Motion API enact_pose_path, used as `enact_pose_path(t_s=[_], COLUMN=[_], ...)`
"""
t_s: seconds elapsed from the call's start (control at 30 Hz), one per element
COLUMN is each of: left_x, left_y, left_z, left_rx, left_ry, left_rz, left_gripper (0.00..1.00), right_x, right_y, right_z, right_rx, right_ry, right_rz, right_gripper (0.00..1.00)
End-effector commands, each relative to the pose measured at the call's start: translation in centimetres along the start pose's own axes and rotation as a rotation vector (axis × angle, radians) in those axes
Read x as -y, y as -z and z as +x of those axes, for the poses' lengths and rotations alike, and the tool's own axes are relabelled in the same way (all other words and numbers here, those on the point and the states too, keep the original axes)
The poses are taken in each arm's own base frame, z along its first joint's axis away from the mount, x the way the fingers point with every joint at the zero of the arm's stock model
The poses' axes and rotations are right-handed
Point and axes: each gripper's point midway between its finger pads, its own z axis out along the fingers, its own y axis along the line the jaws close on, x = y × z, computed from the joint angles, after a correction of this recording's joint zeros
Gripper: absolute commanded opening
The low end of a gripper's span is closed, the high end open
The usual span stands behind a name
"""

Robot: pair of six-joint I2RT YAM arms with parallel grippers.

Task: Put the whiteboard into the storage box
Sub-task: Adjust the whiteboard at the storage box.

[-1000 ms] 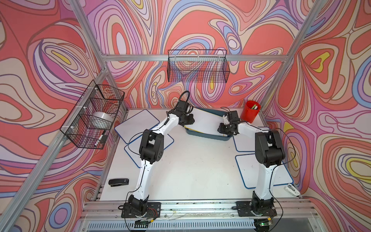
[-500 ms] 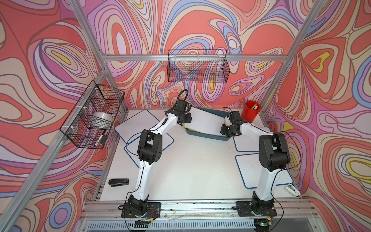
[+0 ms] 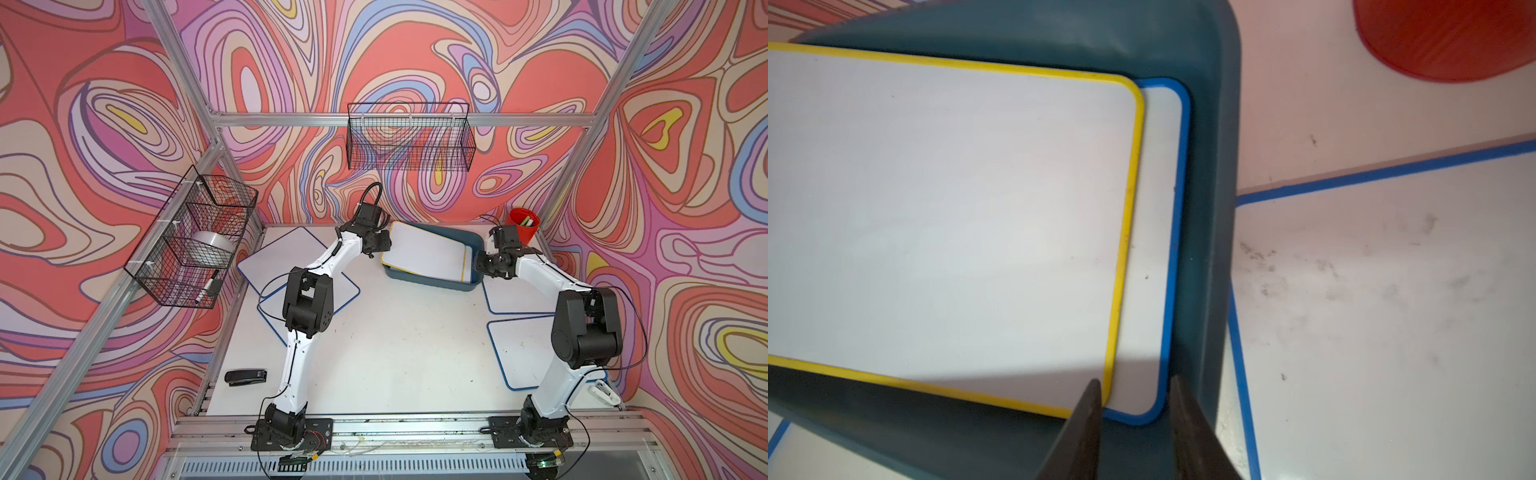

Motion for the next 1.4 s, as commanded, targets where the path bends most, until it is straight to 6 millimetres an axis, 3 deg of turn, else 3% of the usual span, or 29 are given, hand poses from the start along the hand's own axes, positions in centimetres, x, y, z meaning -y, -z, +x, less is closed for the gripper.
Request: enact_pose_path(t_s=[0.0,0.13,0.5,0.83,1.13,1.37], left_x=[0.0,0.3,0.0,0.7,1.0,2.2], left_y=[-1.0,-1.3,-1.6,-2.1,-2.4,-3.5], left_z=[1.0,1.3,1.6,2.0,2.3,3.8], left_rx=[-0.049,-0.059,-0.066,-0.081,-0.09,-0.127], left_ry=[-0.009,-0.002,-0.007,0.018,0.034,0.037], left_rz=[0.008,0.029,0.017,0.065,0.087,0.118], left_gripper=[0.48,0.44,0.43,0.25,0.22,0.2], right_x=[1.8,2.9,1.6,1.5,1.2,0.8], right_y=[-0.2,-0.9,-3.1,-3.3,-3.3,-3.5], right_z=[0.6,1.0,2.0,2.1,2.2,2.3], right_rx=[-0.007,-0.024,-0.081,-0.085,-0.09,-0.096], right_ry=[-0.02,-0.04,-0.045,-0.043,-0.041,-0.043], right_rz=[0.062,0.071,-0.028,-0.038,-0.054,-0.08], right_gripper=[0.31,0.31,0.25,0.19,0.19,0.19])
